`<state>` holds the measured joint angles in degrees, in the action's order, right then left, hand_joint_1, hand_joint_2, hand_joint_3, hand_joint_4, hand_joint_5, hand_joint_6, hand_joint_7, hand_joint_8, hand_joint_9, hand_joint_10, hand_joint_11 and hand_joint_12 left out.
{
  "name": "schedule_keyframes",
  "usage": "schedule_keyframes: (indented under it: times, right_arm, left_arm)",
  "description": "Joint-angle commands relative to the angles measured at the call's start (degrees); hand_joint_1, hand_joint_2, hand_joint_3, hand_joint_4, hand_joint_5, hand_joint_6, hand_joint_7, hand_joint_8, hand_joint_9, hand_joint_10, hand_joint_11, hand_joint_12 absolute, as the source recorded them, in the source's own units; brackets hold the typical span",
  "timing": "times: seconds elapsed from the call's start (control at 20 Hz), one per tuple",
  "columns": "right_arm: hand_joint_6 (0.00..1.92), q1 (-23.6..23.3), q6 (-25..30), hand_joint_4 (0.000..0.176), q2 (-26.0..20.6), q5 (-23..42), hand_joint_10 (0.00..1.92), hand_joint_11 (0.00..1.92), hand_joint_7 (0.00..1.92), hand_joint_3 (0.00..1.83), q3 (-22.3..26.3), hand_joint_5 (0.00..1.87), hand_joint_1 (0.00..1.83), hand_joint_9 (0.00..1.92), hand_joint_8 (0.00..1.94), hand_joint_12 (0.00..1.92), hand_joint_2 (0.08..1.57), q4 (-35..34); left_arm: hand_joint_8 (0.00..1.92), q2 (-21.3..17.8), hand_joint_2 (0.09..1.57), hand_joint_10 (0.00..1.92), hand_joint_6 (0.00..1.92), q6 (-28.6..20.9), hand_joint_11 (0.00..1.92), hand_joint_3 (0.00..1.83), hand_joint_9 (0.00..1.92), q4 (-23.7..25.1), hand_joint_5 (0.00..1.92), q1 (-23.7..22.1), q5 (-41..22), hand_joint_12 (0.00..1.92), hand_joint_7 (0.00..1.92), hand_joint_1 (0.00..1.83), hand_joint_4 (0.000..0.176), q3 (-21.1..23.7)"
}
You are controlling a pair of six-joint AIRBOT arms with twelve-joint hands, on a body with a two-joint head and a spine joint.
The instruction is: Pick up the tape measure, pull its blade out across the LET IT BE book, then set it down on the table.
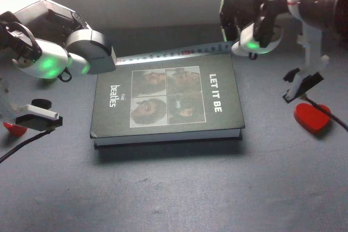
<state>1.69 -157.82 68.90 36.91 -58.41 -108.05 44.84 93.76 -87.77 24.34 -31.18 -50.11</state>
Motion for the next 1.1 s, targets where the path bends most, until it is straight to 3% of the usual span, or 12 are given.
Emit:
schedule_keyframes:
  times: [0.0, 0.55, 0.6, 1.05]
  right_arm:
    - [1.04, -0.6, -1.1, 0.000, -1.0, 0.9, 0.67, 0.68, 1.02, 0.00, -0.2, 0.90, 1.21, 0.92, 1.01, 1.23, 1.13, 3.5]
    - [1.03, -0.8, -5.3, 0.011, -8.0, -2.6, 0.68, 0.69, 1.02, 0.00, 0.3, 0.92, 1.21, 0.92, 0.99, 1.23, 1.12, -0.3]
    - [1.03, -0.8, -5.7, 0.000, -8.4, -2.6, 0.68, 0.69, 1.04, 0.00, 0.3, 0.90, 1.22, 0.93, 0.99, 1.23, 1.13, -0.6]
    - [1.04, -1.7, -8.9, 0.000, -11.5, -3.6, 0.68, 0.69, 1.03, 0.00, 0.3, 0.90, 1.21, 0.93, 0.98, 1.22, 1.13, -3.2]
  left_arm:
    - [1.03, -0.3, 1.14, 1.35, 1.08, 0.0, 0.73, 0.00, 0.85, 2.7, 0.80, -0.7, -3.7, 1.28, 0.97, 1.37, 0.000, -0.6]
    - [1.03, -0.4, 1.14, 1.34, 1.02, -0.2, 0.75, 0.00, 0.84, 2.7, 0.85, -0.8, -3.7, 1.26, 0.99, 1.37, 0.000, -0.6]
    - [1.03, -0.4, 1.14, 1.33, 1.02, -0.2, 0.75, 0.00, 0.85, 2.7, 0.86, -0.8, -3.7, 1.26, 0.98, 1.37, 0.000, -0.6]
    - [1.03, -0.4, 1.14, 1.34, 1.05, -0.3, 0.78, 0.00, 0.85, 2.9, 0.82, -0.8, -3.7, 1.25, 0.98, 1.37, 0.000, -0.6]
